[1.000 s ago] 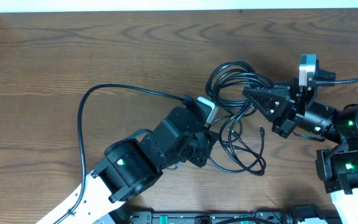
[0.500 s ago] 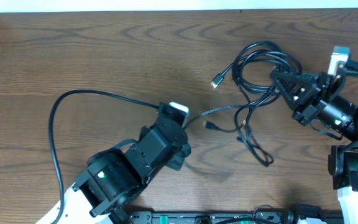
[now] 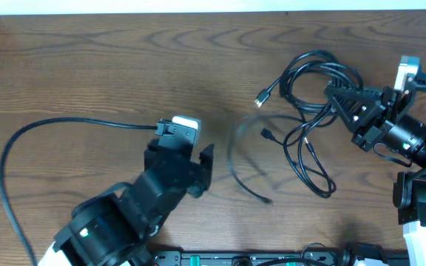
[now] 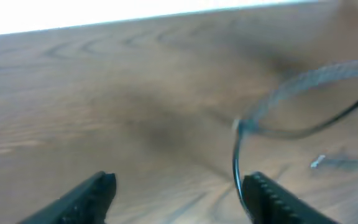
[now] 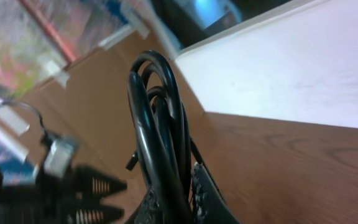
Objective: Untangle cables
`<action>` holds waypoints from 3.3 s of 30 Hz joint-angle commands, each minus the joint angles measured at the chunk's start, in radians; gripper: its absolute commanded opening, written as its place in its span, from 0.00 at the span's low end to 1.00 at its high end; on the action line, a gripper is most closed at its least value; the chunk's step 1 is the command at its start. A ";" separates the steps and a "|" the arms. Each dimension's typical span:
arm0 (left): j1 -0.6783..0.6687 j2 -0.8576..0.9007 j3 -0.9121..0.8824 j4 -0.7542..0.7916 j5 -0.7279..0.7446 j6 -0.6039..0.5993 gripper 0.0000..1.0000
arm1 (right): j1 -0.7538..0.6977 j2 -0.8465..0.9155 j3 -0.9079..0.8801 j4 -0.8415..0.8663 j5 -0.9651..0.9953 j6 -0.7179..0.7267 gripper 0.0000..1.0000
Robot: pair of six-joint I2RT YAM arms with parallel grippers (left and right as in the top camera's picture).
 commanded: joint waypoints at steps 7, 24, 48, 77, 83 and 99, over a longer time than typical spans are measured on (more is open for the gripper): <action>-0.002 -0.042 0.015 0.187 0.232 0.004 0.79 | -0.006 -0.006 0.008 0.002 -0.083 -0.063 0.01; -0.002 0.071 0.015 0.488 0.470 -0.384 0.79 | -0.002 -0.006 0.008 0.002 -0.017 0.183 0.01; -0.003 0.278 0.015 0.839 0.559 -0.652 0.74 | -0.002 -0.006 0.008 0.002 0.030 0.323 0.01; -0.003 0.306 0.015 0.887 0.496 -0.666 0.45 | 0.116 -0.006 0.008 -0.002 0.126 0.617 0.02; -0.003 0.305 0.015 0.901 0.449 -0.666 0.08 | 0.129 -0.006 0.008 -0.003 0.114 0.579 0.02; 0.020 0.244 0.015 0.807 0.449 -0.216 0.07 | 0.127 -0.006 0.008 -0.020 -0.074 0.092 0.44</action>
